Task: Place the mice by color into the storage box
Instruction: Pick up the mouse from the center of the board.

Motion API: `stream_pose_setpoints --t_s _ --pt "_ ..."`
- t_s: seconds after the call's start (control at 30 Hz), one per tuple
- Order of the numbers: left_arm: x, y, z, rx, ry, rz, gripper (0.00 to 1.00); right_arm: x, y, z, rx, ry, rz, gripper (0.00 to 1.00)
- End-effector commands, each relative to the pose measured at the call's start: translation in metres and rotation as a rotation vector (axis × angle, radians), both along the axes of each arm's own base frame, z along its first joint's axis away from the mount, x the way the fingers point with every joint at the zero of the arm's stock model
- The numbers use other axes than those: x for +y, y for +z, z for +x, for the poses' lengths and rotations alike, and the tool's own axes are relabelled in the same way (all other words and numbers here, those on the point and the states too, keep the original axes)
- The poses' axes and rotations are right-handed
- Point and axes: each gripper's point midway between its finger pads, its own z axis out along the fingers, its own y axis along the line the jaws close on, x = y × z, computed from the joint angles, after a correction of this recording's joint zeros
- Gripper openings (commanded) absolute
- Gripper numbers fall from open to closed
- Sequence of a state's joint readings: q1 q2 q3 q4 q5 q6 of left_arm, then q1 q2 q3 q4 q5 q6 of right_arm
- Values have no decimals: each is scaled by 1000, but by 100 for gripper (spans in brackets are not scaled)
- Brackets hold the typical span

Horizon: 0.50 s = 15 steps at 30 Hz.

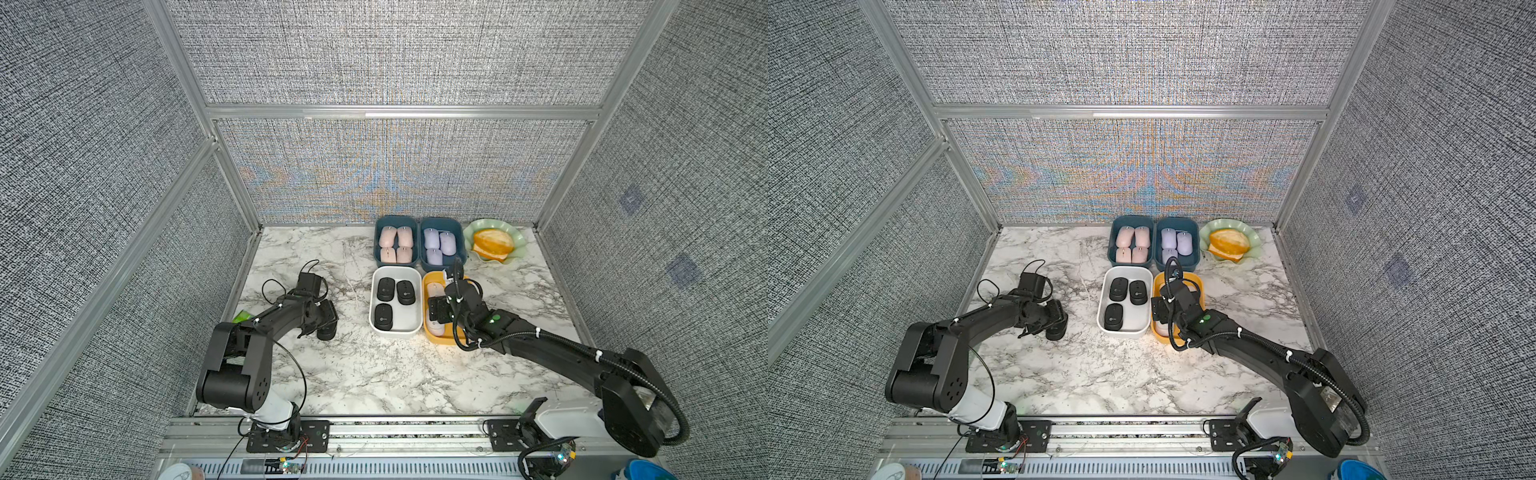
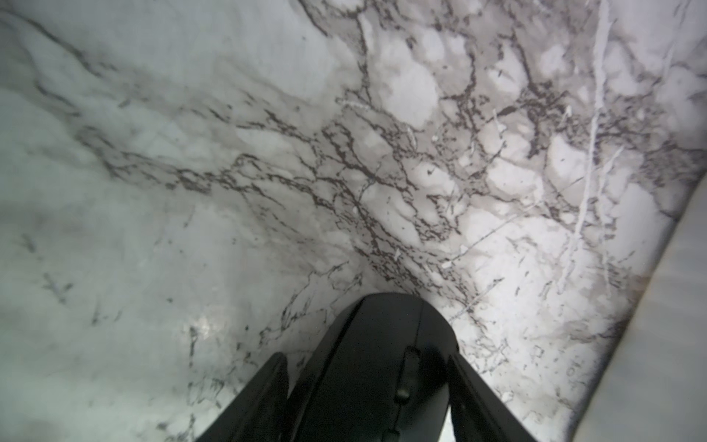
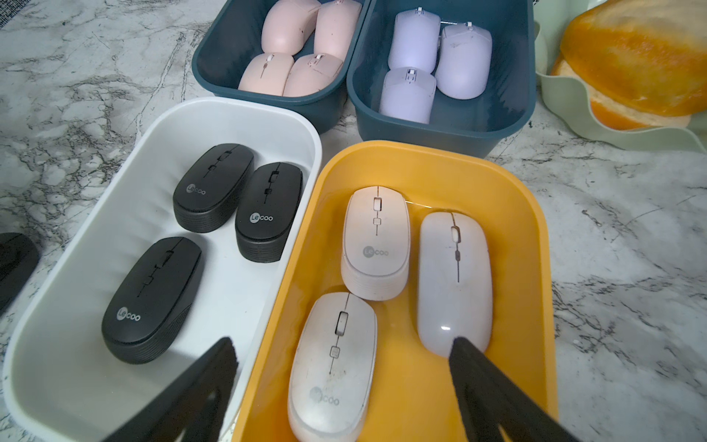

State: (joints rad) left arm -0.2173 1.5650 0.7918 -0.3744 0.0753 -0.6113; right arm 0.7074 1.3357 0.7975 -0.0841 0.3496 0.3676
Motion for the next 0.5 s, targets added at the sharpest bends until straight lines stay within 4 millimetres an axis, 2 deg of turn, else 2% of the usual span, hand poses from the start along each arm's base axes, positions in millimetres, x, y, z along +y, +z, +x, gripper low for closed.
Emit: stream_pose_setpoints --t_s 0.0,0.27,0.47 --pt "15 -14 -35 143 8 142 67 3 4 2 -10 2 23 90" --pt "5 -22 -51 176 -59 177 70 4 3 2 -5 5 21 90" --pt "0 -16 -60 170 -62 190 71 3 2 1 -4 6 16 90"
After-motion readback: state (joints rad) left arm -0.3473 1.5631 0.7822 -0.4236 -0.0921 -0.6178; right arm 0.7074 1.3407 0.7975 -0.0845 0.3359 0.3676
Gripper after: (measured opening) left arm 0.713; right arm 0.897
